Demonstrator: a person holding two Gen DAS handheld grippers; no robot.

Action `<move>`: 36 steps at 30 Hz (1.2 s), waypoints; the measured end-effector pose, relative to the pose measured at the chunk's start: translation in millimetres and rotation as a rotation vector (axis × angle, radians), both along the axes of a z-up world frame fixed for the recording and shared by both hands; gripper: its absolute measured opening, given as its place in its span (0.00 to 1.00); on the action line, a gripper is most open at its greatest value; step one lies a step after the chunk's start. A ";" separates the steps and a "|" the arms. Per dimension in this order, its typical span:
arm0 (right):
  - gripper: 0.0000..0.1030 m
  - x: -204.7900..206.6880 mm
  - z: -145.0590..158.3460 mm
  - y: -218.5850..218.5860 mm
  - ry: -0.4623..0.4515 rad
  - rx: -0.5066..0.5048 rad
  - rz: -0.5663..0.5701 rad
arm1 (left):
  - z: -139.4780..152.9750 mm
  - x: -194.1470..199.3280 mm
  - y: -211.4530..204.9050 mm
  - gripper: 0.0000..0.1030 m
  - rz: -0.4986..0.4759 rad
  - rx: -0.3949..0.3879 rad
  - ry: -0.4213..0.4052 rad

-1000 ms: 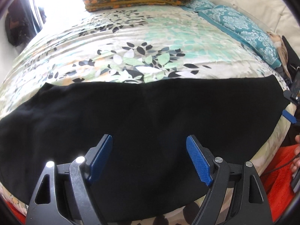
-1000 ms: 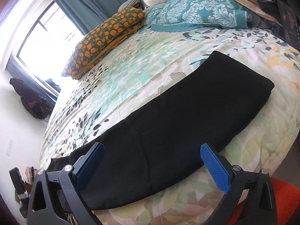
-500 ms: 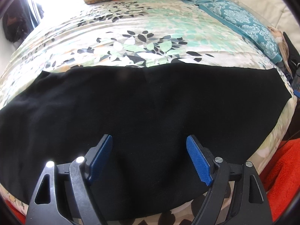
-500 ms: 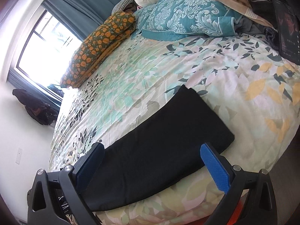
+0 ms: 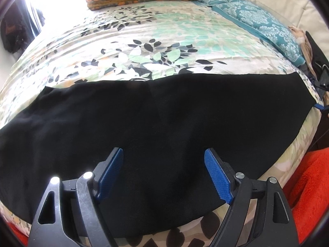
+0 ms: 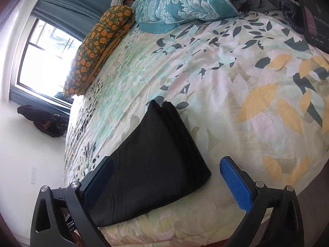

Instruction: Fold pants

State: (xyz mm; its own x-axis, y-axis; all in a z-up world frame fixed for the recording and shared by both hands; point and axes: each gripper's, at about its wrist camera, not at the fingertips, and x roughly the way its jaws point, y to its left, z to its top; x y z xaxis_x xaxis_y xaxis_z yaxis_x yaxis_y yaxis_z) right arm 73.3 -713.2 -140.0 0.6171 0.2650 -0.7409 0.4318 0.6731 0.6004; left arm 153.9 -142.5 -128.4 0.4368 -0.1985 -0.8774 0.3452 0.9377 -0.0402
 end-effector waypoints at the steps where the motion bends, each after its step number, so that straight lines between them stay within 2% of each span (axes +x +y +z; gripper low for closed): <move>1: 0.99 0.3 -4.4 -1.9 -0.002 0.026 0.001 | 2.3 -0.5 -1.9 0.81 -0.007 -0.004 -0.005; 4: 0.99 2.8 -13.0 -3.0 -0.007 0.099 0.042 | 7.5 -1.1 -10.3 0.81 -0.028 -0.012 -0.013; 8: 0.97 5.2 -16.4 -4.4 0.018 0.115 0.079 | 9.9 -0.8 -22.1 0.81 -0.048 -0.022 -0.012; 13: 0.87 3.1 -22.8 -10.5 0.024 0.205 0.111 | 9.8 -1.2 -35.5 0.81 -0.078 -0.019 -0.018; 19: 0.75 6.9 -33.5 -13.5 0.064 0.198 0.097 | 0.6 2.6 -57.1 0.81 -0.108 -0.010 -0.008; 21: 0.62 7.2 -33.8 -14.4 0.096 0.155 0.091 | -9.0 3.3 -66.5 0.81 -0.128 -0.002 0.016; 22: 0.30 6.6 -34.7 -15.7 0.119 0.130 0.088 | -17.6 3.8 -72.1 0.81 -0.149 0.011 0.047; 23: 0.25 4.3 -37.0 -17.7 0.119 0.152 0.081 | -28.0 3.9 -78.0 0.81 -0.166 0.050 0.070; 25: 0.24 -1.6 -35.0 -20.0 0.090 0.187 0.057 | -32.3 1.6 -81.9 0.82 -0.187 0.077 0.029; 30: 0.21 -9.6 3.7 3.3 -0.108 0.308 0.064 | -18.9 12.2 -58.7 0.81 -0.099 0.003 0.073; 33: 0.21 -2.6 36.4 44.0 -0.203 0.350 0.132 | -3.6 17.3 -20.0 0.81 -0.008 -0.090 0.089; 36: 0.21 14.1 60.4 105.8 -0.259 0.379 0.218 | 11.5 17.5 29.5 0.81 0.085 -0.155 0.088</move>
